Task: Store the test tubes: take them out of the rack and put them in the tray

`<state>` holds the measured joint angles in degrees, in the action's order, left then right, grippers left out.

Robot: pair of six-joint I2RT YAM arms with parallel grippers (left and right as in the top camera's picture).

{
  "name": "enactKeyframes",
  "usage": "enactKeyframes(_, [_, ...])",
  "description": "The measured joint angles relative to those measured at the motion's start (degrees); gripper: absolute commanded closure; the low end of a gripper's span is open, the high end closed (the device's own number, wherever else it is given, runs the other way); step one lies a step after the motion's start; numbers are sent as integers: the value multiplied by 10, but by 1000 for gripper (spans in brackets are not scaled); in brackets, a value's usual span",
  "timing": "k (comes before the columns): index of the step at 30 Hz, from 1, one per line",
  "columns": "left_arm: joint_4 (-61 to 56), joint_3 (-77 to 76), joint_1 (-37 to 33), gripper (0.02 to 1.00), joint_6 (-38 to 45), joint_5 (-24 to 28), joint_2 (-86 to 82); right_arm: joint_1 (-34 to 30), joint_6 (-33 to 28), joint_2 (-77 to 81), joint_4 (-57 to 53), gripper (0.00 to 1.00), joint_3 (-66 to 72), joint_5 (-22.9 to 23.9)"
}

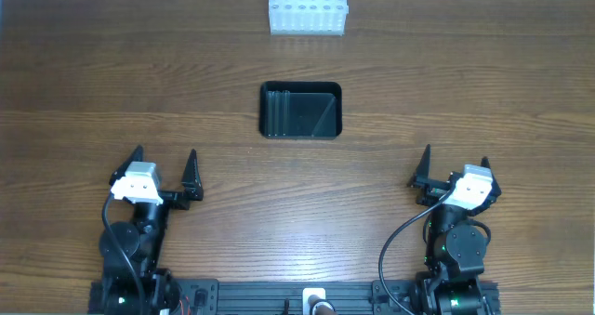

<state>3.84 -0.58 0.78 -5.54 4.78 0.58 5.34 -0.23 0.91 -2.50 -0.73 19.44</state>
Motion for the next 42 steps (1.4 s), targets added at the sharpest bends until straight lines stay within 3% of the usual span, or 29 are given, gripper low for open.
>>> enactKeyframes(21, [0,0,0,18,0,0,0,0,2,0,-7,9,0,-93])
enactKeyframes(42, [0,0,0,18,0,0,0,0,2,12,-7,9,0,-95])
